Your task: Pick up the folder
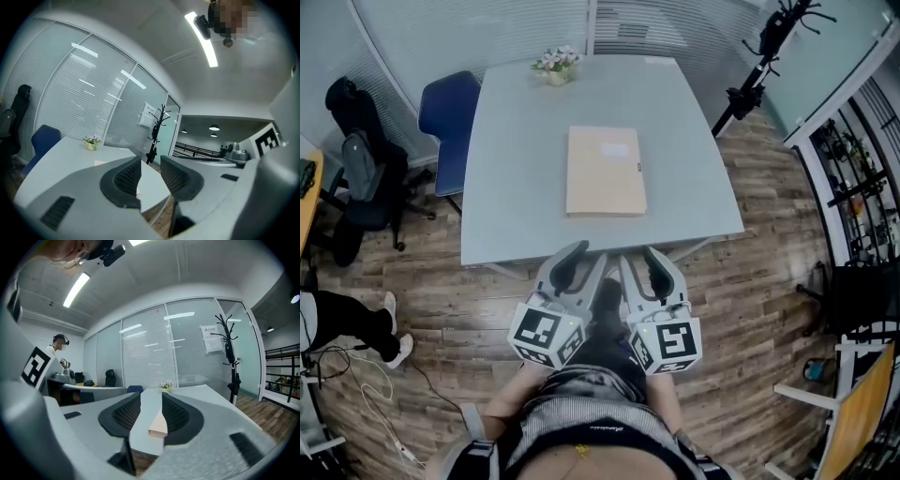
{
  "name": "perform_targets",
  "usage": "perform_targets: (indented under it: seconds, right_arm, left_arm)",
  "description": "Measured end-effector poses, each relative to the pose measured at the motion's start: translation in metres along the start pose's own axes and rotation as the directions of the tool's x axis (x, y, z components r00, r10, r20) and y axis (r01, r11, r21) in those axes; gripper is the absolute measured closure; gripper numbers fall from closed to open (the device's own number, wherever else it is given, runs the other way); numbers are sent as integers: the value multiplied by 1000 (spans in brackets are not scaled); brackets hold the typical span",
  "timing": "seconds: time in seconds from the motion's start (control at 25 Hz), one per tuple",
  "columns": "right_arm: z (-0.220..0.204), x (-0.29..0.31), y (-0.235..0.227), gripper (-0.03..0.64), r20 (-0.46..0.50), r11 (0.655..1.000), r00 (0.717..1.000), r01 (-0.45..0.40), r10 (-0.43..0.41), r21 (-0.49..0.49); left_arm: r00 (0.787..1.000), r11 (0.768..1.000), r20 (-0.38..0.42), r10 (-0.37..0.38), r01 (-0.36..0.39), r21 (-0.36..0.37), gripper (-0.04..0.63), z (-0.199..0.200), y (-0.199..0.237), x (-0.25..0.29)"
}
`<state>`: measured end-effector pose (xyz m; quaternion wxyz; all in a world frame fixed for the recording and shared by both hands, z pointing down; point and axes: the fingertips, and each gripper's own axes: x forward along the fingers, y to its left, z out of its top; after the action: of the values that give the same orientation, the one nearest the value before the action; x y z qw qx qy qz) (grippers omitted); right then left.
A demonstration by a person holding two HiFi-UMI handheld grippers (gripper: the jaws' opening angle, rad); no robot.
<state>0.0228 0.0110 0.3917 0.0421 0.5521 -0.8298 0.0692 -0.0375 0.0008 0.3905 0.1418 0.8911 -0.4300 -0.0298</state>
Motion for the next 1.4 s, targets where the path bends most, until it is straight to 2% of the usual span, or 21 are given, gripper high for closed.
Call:
perform_targets:
  seconds: [0.48, 0.76, 1.04, 1.4]
  right_arm:
    - [31, 102, -58, 472, 4, 998, 998, -58, 58, -2]
    - [36, 155, -90, 471, -17, 996, 995, -94, 94, 10]
    - [8, 206, -128, 471, -105, 992, 987, -120, 122, 24]
    - [-49, 253, -173, 459, -233, 989, 962, -134, 145, 59]
  left_arm:
    - [1000, 1000, 9, 20, -20, 3, 491, 31, 50, 108]
    - [997, 997, 5, 72, -72, -14, 489, 41, 84, 156]
    - [988, 990, -56, 142, -142, -7, 482, 27, 118, 200]
    - [958, 971, -186, 220, -233, -49, 472, -23, 168, 239]
